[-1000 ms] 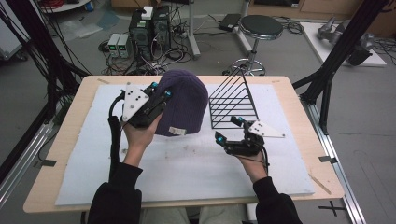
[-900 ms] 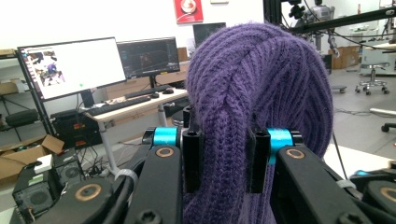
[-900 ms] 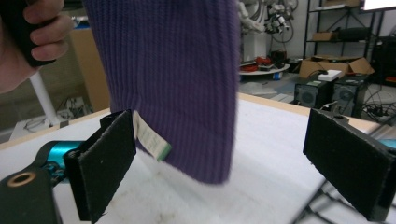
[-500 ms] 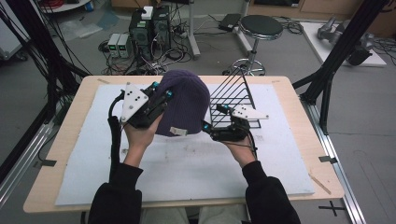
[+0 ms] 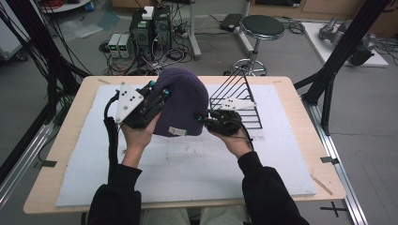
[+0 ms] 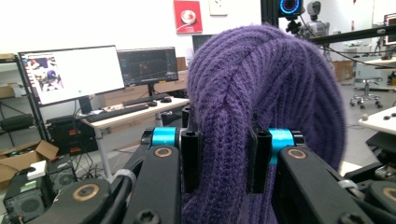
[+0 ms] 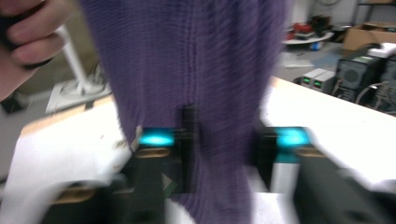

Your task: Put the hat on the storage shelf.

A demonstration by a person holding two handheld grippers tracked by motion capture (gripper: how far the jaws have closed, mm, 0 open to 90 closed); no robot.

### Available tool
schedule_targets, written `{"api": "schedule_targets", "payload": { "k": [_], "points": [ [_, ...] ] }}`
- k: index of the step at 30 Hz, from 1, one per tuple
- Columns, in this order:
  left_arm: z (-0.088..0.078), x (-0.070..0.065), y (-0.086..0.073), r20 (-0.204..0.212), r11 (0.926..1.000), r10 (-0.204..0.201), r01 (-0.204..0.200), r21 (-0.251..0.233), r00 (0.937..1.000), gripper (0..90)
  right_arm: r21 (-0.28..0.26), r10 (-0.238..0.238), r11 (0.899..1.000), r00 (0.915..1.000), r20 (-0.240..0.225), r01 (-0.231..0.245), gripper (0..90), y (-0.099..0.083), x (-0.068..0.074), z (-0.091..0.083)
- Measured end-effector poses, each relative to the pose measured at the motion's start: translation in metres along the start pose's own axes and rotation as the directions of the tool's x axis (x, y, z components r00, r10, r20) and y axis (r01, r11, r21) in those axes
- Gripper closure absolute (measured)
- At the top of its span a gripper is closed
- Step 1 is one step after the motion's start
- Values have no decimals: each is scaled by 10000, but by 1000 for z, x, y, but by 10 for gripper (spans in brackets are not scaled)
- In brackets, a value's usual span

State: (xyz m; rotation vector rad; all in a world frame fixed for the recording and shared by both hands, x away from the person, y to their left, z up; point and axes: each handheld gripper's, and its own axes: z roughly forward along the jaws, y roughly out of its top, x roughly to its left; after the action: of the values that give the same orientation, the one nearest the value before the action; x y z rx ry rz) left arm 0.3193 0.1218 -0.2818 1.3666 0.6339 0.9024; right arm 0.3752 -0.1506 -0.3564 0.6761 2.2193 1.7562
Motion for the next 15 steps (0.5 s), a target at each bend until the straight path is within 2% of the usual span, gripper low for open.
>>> {"api": "schedule_targets", "payload": {
  "k": [2,5,7,11,12,15],
  "points": [
    [-1,2,0,-33,10000,-55,55,-38,10000,732,237,-113,9997,9999,26,113,792,5,-1,0],
    [-1,5,2,-130,9999,-32,30,-127,9999,732,306,-523,9982,9986,115,519,799,15,-5,0],
    [1,7,3,-212,9992,-149,141,-372,9997,733,228,-952,9952,9952,228,947,798,23,-11,-1],
    [8,11,7,-385,9992,-52,36,-409,9992,734,334,-921,9953,9952,329,910,796,34,-19,-2],
    [10,12,9,-402,9990,-58,40,-438,9992,734,372,-797,9963,9959,434,781,795,41,-25,-3],
    [17,12,11,-397,9989,90,-108,-452,9992,734,411,-605,9975,9968,518,584,795,45,-30,-4]
  ]
}}
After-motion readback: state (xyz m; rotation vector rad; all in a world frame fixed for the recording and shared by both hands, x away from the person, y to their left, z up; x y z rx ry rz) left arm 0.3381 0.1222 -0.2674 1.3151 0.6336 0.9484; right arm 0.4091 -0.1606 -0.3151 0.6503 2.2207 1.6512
